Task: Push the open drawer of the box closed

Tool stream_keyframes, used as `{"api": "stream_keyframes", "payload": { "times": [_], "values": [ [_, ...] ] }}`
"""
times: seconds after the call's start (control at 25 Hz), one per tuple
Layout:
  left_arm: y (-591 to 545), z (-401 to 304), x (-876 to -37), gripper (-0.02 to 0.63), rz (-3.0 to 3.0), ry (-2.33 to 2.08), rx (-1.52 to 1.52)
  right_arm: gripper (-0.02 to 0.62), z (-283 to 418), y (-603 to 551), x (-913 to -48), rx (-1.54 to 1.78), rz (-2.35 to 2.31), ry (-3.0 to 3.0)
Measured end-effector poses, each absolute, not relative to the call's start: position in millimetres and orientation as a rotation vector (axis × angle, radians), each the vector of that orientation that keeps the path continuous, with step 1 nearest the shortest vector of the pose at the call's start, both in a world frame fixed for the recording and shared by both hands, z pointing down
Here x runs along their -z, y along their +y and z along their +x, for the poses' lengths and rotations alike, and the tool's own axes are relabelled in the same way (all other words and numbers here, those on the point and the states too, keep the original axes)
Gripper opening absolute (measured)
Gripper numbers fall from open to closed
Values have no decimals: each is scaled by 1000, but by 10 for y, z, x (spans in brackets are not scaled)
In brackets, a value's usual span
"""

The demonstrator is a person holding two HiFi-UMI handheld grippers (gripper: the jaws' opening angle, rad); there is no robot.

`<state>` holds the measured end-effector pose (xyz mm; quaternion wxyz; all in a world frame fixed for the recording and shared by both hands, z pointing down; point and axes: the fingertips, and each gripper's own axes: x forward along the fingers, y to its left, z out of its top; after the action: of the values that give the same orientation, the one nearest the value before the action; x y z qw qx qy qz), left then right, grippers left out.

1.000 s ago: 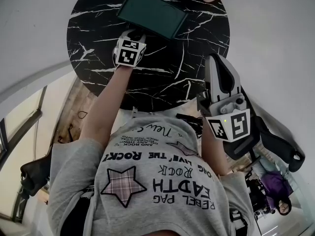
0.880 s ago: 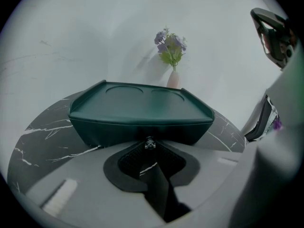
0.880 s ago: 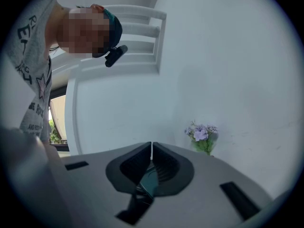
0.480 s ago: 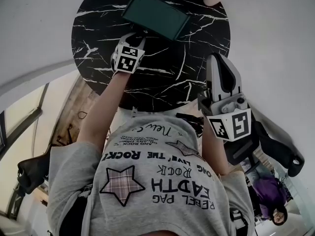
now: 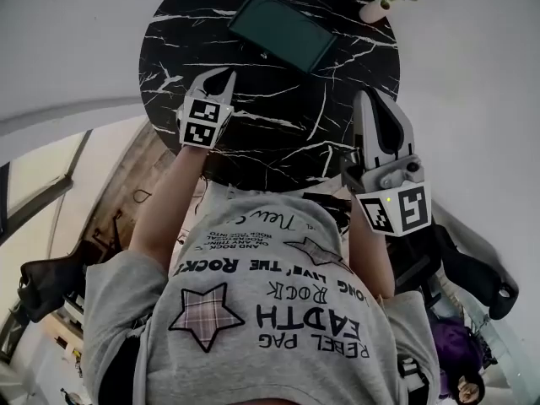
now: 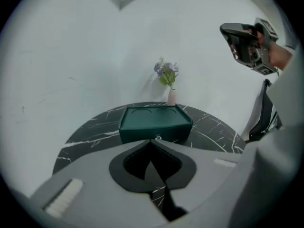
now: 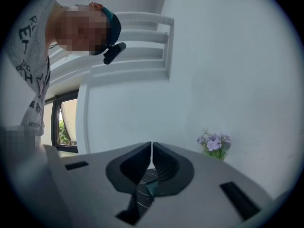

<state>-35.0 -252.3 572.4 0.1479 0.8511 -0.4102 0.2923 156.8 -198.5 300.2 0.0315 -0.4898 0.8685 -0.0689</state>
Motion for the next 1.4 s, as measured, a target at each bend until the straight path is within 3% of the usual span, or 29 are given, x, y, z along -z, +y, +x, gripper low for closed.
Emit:
{"api": "stream_keyframes", "payload": {
  "times": [0.72, 1.0, 1.4],
  "values": [
    [-2006, -1094, -3508, 9, 2584, -1675, -348, 17, 1460, -1751, -2583, 84, -1387, 2711],
    [-1733, -1257, -3020, 9, 2555, -1755, -121, 17, 1477, -1669, -2432, 28, -1376, 2695],
    [-1577, -1354, -2682, 9, 2574, -1834, -51, 17, 1434, -1553, -2283, -44, -1373, 2698]
  ]
}}
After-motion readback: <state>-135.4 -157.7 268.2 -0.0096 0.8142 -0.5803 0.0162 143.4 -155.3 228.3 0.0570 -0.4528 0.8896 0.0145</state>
